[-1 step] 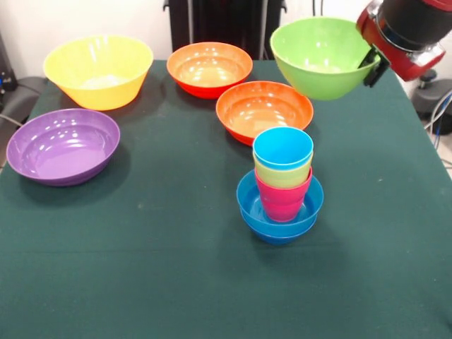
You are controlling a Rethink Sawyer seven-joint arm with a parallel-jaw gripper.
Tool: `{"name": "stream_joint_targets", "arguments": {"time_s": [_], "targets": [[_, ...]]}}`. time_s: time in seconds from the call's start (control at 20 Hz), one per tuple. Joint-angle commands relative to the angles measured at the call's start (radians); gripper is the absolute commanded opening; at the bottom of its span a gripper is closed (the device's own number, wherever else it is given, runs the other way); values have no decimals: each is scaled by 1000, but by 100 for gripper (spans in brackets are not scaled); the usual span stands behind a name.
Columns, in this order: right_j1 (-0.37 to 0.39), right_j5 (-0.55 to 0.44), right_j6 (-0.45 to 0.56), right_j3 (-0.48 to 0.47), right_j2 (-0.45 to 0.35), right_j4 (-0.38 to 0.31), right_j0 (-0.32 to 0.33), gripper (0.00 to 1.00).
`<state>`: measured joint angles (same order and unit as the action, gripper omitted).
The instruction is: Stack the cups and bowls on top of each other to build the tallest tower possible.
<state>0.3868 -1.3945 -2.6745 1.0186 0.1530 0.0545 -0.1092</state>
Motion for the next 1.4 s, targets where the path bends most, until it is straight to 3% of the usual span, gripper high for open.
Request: {"name": "stream_joint_targets", "arguments": {"time_s": [0.05,0.3,0.55,1.4], "targets": [[-16,-155,224,-143,-128,-73,25,0],[-23,-159,254,-172,-133,-88,37,0],[-25,-80,275,-113,-139,-98,47,0],[-48,-51,290,-118,-174,-145,80,0]]}}
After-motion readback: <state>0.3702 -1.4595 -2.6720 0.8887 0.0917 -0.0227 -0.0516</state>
